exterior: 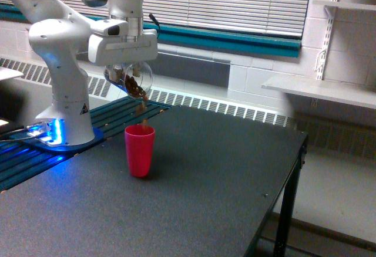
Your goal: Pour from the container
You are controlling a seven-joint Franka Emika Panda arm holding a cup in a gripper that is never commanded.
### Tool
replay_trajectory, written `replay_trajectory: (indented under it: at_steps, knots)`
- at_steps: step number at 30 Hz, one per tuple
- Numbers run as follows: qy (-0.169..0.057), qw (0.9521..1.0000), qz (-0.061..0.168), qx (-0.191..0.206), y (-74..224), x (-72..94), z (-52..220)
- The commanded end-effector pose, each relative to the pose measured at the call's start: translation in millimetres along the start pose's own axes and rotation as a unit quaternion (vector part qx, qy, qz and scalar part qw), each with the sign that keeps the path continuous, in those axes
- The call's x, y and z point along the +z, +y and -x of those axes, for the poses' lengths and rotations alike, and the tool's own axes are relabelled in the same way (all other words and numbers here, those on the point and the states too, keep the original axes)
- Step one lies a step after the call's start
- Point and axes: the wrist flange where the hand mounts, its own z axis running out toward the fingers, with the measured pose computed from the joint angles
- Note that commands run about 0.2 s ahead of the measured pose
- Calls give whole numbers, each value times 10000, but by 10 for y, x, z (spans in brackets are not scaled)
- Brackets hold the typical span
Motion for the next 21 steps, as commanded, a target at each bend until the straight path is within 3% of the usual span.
replay_trajectory:
  at_steps: [1, 21]
  knots:
    - [-102, 9997, 242, -16, 6, 174, 108]
    - [-17, 9997, 236, 118, -31, 172, 138]
